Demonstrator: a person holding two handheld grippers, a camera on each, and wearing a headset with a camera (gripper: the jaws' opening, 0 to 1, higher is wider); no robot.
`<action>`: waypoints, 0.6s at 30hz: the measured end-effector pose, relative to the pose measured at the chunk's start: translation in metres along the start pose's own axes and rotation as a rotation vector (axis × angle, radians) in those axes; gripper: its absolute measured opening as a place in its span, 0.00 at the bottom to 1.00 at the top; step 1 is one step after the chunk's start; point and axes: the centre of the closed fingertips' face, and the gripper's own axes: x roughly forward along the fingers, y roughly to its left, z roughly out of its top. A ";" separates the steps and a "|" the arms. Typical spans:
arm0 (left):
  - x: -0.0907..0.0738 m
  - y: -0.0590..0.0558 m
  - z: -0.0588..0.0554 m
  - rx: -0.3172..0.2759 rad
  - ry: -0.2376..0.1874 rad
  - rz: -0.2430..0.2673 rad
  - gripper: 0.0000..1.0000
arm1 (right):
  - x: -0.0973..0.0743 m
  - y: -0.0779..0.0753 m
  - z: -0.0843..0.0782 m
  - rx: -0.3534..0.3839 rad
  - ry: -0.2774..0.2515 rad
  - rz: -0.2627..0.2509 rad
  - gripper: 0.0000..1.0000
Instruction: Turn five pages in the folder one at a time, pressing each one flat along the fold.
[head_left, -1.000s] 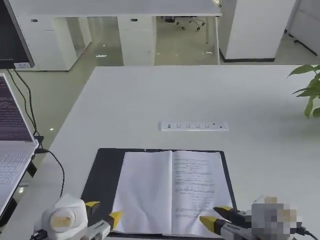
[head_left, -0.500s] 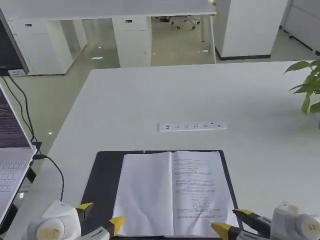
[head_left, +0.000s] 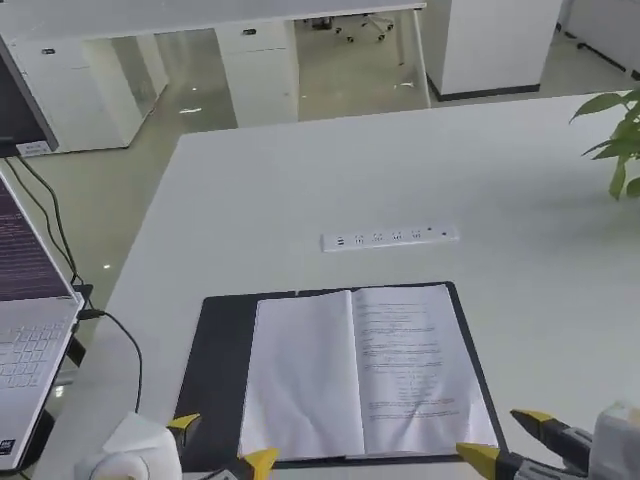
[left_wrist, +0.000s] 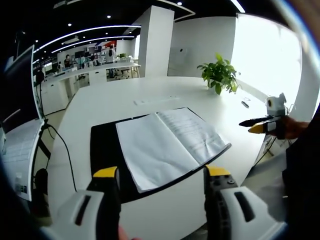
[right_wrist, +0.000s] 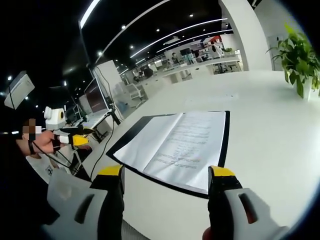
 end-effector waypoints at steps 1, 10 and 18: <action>0.000 0.000 0.000 -0.001 -0.001 -0.002 0.68 | -0.001 0.000 0.000 0.003 -0.005 -0.003 0.67; -0.003 0.000 0.009 0.009 0.002 -0.044 0.70 | -0.014 -0.002 -0.003 0.011 0.007 -0.031 0.68; 0.013 -0.009 0.019 0.076 0.043 -0.129 0.69 | -0.019 0.000 -0.003 0.027 -0.015 -0.051 0.68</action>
